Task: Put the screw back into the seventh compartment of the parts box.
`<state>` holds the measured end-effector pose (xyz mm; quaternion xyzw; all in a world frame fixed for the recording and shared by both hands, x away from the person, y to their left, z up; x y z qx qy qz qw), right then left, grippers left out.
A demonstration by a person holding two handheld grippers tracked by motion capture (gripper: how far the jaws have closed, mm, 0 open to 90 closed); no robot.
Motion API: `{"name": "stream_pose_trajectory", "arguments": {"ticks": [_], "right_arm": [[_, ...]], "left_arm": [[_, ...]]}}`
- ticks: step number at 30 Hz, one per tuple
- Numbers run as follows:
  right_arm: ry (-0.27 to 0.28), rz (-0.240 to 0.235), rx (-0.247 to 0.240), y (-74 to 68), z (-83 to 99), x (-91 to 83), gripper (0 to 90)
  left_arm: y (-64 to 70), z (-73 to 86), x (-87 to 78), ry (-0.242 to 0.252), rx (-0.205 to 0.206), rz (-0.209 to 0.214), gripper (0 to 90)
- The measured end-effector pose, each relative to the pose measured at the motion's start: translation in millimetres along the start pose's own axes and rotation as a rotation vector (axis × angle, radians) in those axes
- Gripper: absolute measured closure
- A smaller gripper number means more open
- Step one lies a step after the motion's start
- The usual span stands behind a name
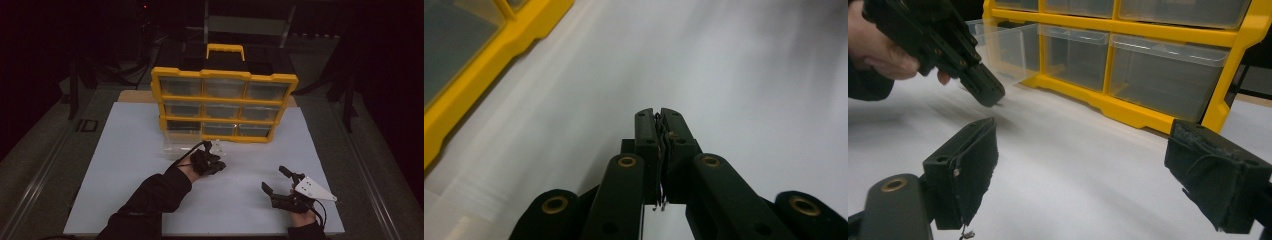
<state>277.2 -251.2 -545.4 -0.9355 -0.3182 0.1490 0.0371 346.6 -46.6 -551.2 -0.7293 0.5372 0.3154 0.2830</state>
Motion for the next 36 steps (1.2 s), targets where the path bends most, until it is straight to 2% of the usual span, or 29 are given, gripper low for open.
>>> {"name": "stream_pose_trajectory", "arguments": {"ticks": [12,25,30,36], "right_arm": [[0.0,0.001,0.0,0.1,0.0,0.1,13.5],[-0.002,0.002,-0.001,-0.1,0.2,0.3,13.5],[-0.002,0.003,-0.001,0.4,0.4,0.5,13.5],[-0.004,0.003,-0.001,0.1,0.8,1.0,13.5]], "left_arm": [[-7.8,-13.1,-29.4,0.045,-0.009,-0.013,86.7],[-22.8,-23.9,-60.7,0.088,-0.023,-0.055,86.7],[-28.0,-26.5,-70.8,0.106,-0.027,-0.074,86.7],[-41.4,-28.5,-90.6,0.135,-0.056,-0.129,86.7]]}}
Point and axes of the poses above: each handheld gripper's, and its own axes: x roughly forward along the jaws, z roughly out of its underside, y roughly to its right, the point moved 8 cm from there along x, roughly forward along the jaws, and after that the axes turned 9 degrees about x, right-handed, at the moved point
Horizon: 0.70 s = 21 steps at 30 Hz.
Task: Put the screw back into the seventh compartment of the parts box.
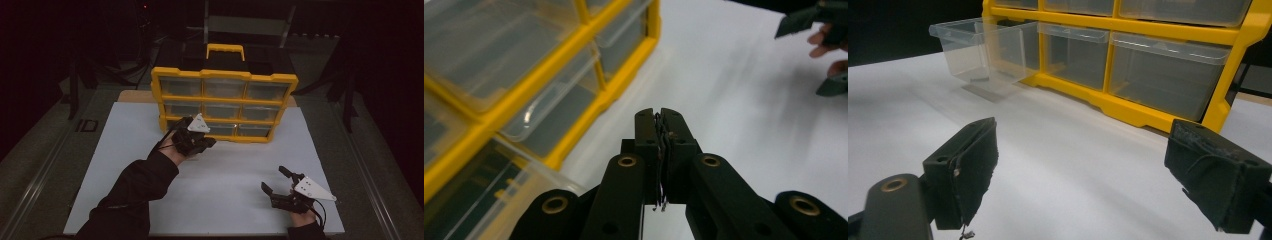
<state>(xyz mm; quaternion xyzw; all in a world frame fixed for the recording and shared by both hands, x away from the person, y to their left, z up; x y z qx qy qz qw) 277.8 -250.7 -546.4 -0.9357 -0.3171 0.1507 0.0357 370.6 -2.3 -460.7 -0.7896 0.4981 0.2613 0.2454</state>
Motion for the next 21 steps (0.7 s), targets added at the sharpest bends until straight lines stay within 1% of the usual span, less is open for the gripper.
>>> {"name": "stream_pose_trajectory", "arguments": {"ticks": [3,5,9,12,14,15,18,19,20,21], "right_arm": [[0.0,0.001,0.0,0.0,0.0,0.1,13.5],[-0.001,0.0,0.001,-0.2,0.2,0.2,13.5],[-0.004,-0.002,0.001,-0.4,0.7,0.5,13.5],[-0.004,-0.002,0.001,-0.4,0.7,0.6,13.5],[-0.004,-0.001,0.002,-0.2,0.8,0.6,13.5],[-0.004,-0.001,0.002,-0.2,0.8,0.5,13.5],[-0.004,-0.001,0.002,-0.2,0.8,0.6,13.5],[-0.004,0.0,0.002,-0.1,0.8,0.6,13.5],[-0.005,0.0,0.004,-0.1,1.0,0.6,13.5],[-0.005,0.0,0.004,-0.1,1.0,0.7,13.5]], "left_arm": [[-6.6,0.2,-6.6,0.011,-0.016,-0.021,86.7],[-12.2,1.4,-11.1,0.015,-0.033,-0.044,86.7],[-20.6,5.9,-19.2,0.012,-0.054,-0.082,86.7],[-24.6,9.0,-23.3,0.014,-0.069,-0.102,86.7],[-28.1,11.9,-26.1,0.012,-0.08,-0.124,86.6],[-30.8,13.8,-27.8,0.012,-0.087,-0.143,86.6],[-35.0,17.6,-30.4,0.017,-0.112,-0.173,86.6],[-36.9,20.0,-31.4,0.01,-0.121,-0.188,86.6],[-37.4,21.1,-31.6,0.011,-0.13,-0.189,86.6],[-38.5,22.7,-32.2,0.01,-0.133,-0.199,86.6]]}}
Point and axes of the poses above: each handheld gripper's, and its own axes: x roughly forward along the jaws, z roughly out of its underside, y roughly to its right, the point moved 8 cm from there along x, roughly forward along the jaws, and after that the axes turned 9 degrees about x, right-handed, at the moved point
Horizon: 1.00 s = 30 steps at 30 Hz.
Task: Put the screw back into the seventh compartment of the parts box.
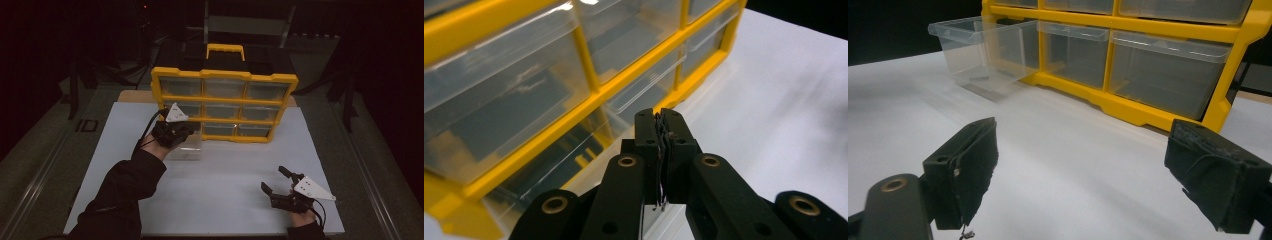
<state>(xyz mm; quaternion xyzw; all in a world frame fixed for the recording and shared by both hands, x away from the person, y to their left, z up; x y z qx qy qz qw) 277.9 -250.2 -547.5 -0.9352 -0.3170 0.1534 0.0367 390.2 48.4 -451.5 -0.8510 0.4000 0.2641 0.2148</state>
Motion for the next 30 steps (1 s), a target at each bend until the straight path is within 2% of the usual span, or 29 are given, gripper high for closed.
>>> {"name": "stream_pose_trajectory", "arguments": {"ticks": [2,6,11,17,24,30], "right_arm": [[0.0,0.0,0.001,0.0,0.0,0.0,13.5],[0.0,0.0,0.001,0.0,-0.1,-0.1,13.5],[0.001,0.0,-0.002,-0.2,-0.2,-0.3,13.5],[0.001,0.0,-0.003,-0.3,-0.3,-0.3,13.5],[0.0,0.001,-0.003,-0.3,-0.3,-0.4,13.5],[0.0,0.0,-0.003,-0.1,-0.2,-0.4,13.5]], "left_arm": [[-1.2,1.6,-0.3,-0.004,-0.005,-0.01,86.6],[-5.3,9.6,0.0,-0.006,-0.042,-0.037,86.6],[-7.8,18.9,4.0,-0.03,-0.07,-0.066,86.6],[-11.5,29.1,9.2,-0.053,-0.115,-0.084,86.6],[-14.4,41.0,17.0,-0.092,-0.152,-0.083,86.6],[-13.7,46.7,24.9,-0.136,-0.159,-0.07,86.5]]}}
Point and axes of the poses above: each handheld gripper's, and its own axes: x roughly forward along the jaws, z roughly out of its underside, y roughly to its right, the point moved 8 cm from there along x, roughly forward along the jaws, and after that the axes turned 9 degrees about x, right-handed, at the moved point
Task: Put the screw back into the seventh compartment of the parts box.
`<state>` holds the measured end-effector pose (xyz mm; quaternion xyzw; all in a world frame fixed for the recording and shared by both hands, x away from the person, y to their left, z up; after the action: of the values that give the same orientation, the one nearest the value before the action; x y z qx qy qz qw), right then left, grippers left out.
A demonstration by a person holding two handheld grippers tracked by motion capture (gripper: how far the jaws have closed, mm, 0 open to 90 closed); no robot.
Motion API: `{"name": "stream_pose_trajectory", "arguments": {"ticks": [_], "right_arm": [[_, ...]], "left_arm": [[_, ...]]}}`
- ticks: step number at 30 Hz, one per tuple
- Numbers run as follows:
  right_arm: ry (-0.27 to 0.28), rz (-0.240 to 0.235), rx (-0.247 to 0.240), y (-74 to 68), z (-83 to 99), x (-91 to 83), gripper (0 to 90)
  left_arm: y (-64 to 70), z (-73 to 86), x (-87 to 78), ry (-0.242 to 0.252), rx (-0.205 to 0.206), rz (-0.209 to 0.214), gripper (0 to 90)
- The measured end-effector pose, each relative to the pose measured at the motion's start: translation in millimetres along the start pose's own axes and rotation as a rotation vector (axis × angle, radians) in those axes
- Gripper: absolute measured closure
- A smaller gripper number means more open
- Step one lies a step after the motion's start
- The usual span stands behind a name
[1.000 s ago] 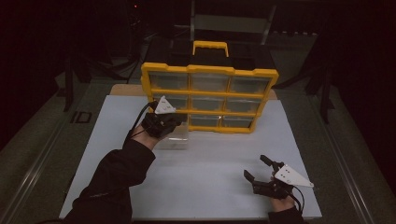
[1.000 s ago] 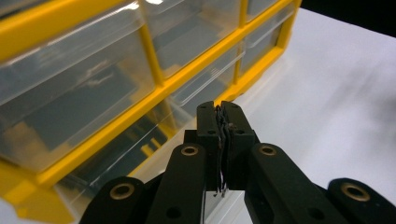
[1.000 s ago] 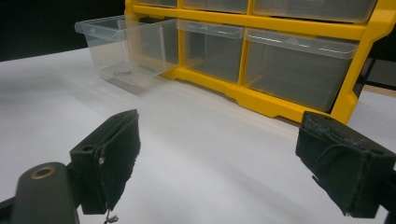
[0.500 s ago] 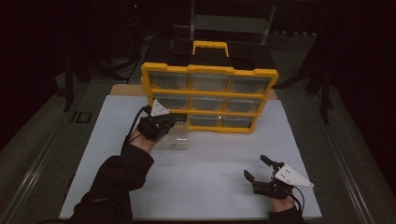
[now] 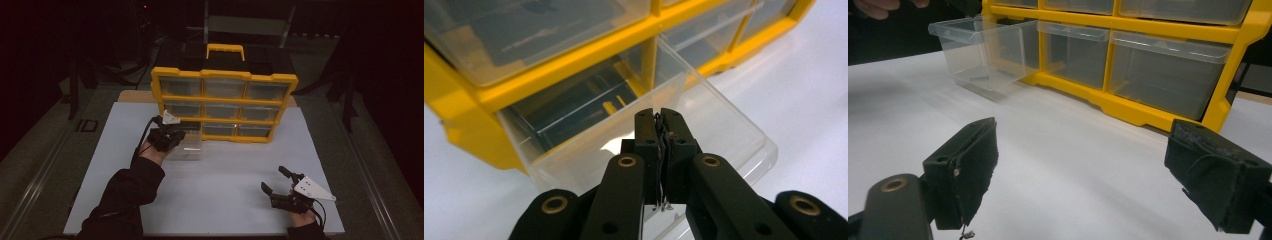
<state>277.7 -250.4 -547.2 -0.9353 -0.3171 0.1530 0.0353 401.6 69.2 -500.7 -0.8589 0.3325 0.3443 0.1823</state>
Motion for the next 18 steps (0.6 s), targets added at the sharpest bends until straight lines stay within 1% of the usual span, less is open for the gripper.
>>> {"name": "stream_pose_trajectory", "arguments": {"ticks": [1,2,3,5,10,14,15,17,18], "right_arm": [[0.0,0.0,0.0,0.0,0.0,0.0,13.5],[0.0,0.0,0.0,0.1,0.0,0.0,13.6],[0.0,0.001,0.002,0.1,-0.1,-0.2,13.5],[0.003,0.002,0.001,0.2,-0.4,-0.3,13.5],[0.002,0.0,0.003,0.3,-0.3,-0.4,13.5],[0.002,0.0,0.002,0.2,-0.3,-0.4,13.5],[0.002,0.0,0.003,0.3,-0.3,-0.4,13.5],[0.001,-0.001,0.003,0.4,-0.2,-0.5,13.5],[0.001,0.0,0.003,0.5,-0.2,-0.6,13.5]], "left_arm": [[-0.2,0.7,0.9,-0.008,0.003,0.001,86.5],[0.3,1.8,2.9,-0.018,-0.002,0.013,86.5],[-0.2,2.9,4.2,-0.028,0.001,0.007,86.5],[0.3,4.7,6.9,-0.04,0.002,0.02,86.5],[1.4,9.9,12.7,-0.072,0.021,0.036,86.4],[1.5,10.6,14.9,-0.077,0.02,0.045,86.3],[2.2,11.2,16.6,-0.083,0.022,0.055,86.3],[2.9,11.7,18.0,-0.087,0.023,0.061,85.9],[2.9,11.8,18.0,-0.089,0.025,0.06,85.8]]}}
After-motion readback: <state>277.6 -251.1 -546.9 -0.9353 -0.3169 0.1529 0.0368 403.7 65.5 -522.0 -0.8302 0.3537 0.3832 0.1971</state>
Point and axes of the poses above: each handheld gripper's, and its own axes: x roughly forward along the jaws, z roughly out of its underside, y roughly to its right, the point moved 8 cm from there along x, roughly forward along the jaws, and after that the axes turned 9 degrees about x, right-handed, at the moved point
